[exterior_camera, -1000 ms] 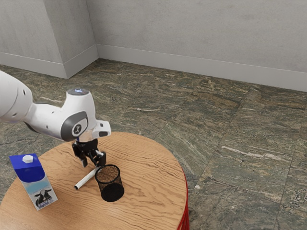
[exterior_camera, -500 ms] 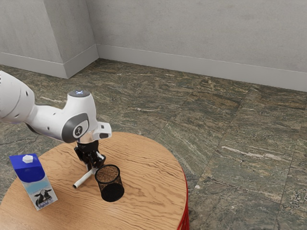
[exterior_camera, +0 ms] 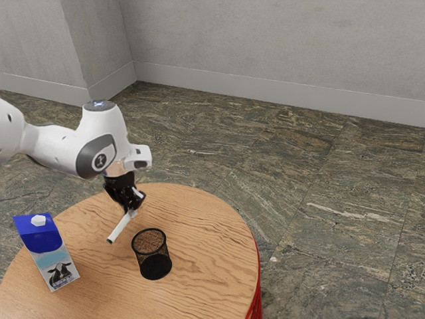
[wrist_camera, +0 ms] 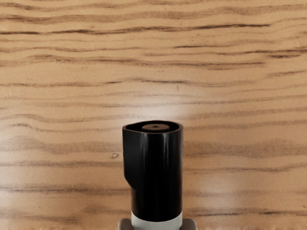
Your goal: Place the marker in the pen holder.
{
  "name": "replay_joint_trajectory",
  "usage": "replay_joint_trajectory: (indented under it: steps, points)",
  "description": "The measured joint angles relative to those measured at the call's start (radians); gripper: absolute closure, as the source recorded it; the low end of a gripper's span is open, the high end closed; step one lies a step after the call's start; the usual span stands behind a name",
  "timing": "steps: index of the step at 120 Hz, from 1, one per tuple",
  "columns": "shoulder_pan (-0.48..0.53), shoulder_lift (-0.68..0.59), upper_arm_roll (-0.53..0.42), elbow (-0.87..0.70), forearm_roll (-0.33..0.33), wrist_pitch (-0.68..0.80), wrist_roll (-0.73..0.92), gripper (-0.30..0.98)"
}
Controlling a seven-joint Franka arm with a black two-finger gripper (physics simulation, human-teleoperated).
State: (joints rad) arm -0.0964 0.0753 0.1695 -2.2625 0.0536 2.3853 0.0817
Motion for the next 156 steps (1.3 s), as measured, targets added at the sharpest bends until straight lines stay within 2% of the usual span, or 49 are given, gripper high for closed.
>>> replay_joint_trajectory:
  steps: [20,27,39,52,70,97,127,156]
  points:
    - [-0.081,-0.307,0.002,-0.070,0.009,-0.083,-0.004,0.74]
    - [-0.125,-0.351,0.019,-0.109,-0.006,-0.085,0.003,0.74]
    - [-0.221,-0.396,0.106,-0.178,-0.050,-0.050,0.026,0.75]
    - [-0.272,-0.434,0.135,-0.209,-0.071,-0.005,0.050,0.76]
    - [-0.356,-0.449,0.210,-0.258,-0.116,0.076,0.091,0.77]
    - [-0.381,-0.452,0.218,-0.274,-0.136,0.146,0.137,0.77]
    - [-0.409,-0.373,0.227,-0.279,-0.171,0.219,0.172,0.77]
    - [-0.412,-0.363,0.248,-0.299,-0.191,0.257,0.204,0.77]
